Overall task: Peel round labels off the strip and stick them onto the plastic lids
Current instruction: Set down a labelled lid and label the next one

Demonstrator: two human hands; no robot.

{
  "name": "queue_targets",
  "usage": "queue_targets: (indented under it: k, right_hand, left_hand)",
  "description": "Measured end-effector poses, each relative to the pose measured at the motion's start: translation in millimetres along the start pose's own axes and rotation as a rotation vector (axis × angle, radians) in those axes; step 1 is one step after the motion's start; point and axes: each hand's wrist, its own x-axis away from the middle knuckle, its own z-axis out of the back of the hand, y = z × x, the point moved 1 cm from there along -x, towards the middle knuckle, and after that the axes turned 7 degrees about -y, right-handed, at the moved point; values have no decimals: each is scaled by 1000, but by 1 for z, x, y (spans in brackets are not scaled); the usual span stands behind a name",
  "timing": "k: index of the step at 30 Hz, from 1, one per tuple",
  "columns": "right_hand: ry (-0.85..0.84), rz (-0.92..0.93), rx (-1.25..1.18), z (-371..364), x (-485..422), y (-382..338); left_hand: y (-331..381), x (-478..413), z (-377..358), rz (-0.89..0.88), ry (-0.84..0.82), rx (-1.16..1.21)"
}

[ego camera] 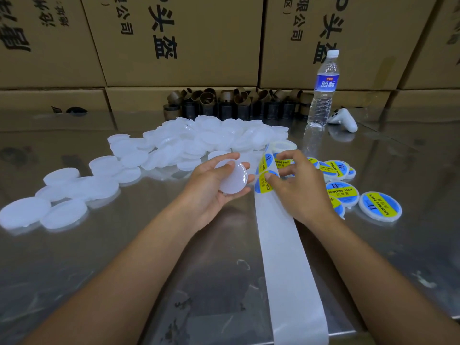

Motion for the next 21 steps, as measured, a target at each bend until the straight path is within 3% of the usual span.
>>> queue_targets:
  k: [7, 16, 21]
  right_hand:
    - [-41, -42, -308, 3, -3, -5]
    - [-19, -96, -540, 0, -3, -9]
    - [-22, -79, -537, -4, -4, -11]
  left_hand:
    - [-5, -1, 4, 70, 107, -98]
    - [-10, 0, -5, 207, -18, -206]
    - [-12, -3, -10, 109, 43, -241]
